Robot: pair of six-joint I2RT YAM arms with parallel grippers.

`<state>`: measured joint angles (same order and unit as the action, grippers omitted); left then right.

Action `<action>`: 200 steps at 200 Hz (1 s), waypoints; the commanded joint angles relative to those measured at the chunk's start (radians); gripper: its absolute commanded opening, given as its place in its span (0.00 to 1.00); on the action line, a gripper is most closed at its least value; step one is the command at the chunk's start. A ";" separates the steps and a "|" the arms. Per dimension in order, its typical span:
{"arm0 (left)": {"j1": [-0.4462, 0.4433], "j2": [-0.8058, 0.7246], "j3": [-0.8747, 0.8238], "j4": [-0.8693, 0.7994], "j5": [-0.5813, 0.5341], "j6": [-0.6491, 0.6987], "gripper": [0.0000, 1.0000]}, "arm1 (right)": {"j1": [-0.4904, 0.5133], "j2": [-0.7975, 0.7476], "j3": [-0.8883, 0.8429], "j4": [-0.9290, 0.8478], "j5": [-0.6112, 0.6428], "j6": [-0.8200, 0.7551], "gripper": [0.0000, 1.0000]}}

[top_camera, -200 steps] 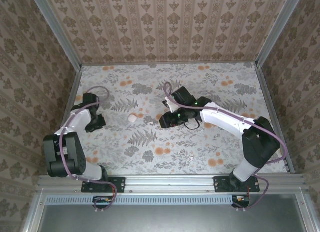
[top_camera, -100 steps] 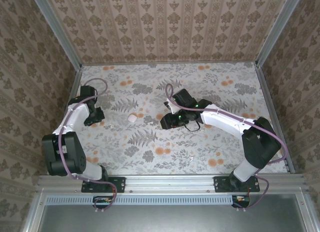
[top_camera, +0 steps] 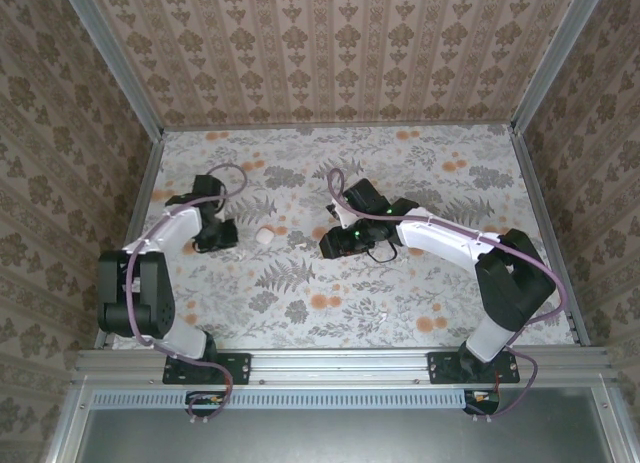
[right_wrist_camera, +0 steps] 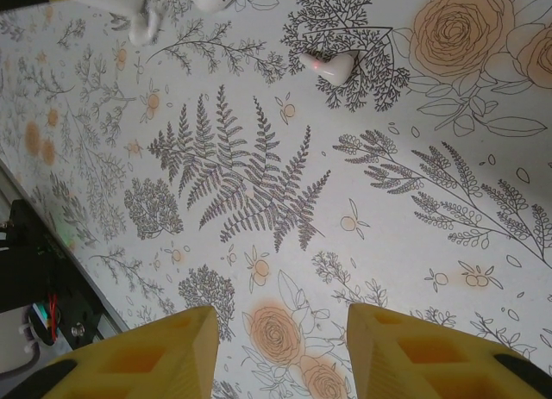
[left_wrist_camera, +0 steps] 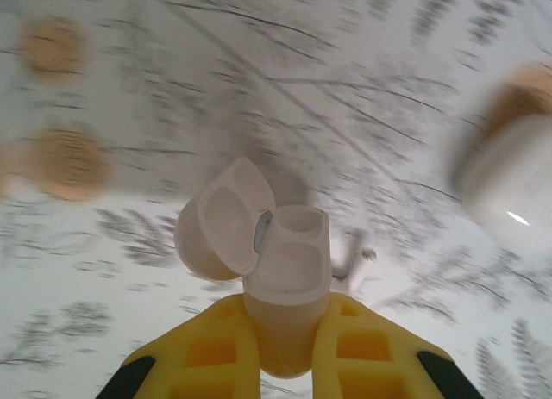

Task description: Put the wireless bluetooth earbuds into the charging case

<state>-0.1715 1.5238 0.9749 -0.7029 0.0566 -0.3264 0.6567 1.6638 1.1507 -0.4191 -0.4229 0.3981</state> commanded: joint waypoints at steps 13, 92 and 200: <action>-0.150 -0.048 0.001 0.003 0.063 -0.121 0.00 | -0.004 0.027 0.033 0.023 -0.010 0.035 0.44; 0.105 -0.291 0.033 -0.103 0.001 0.005 0.00 | 0.149 0.192 0.234 -0.062 0.086 -0.101 0.44; 0.476 -0.302 -0.070 0.051 0.279 0.075 0.00 | 0.300 0.867 1.206 -0.419 0.130 -0.327 0.41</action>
<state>0.2878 1.2068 0.9192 -0.6930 0.2558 -0.2863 0.9554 2.4443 2.2192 -0.7223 -0.3119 0.1028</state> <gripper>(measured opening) 0.129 0.418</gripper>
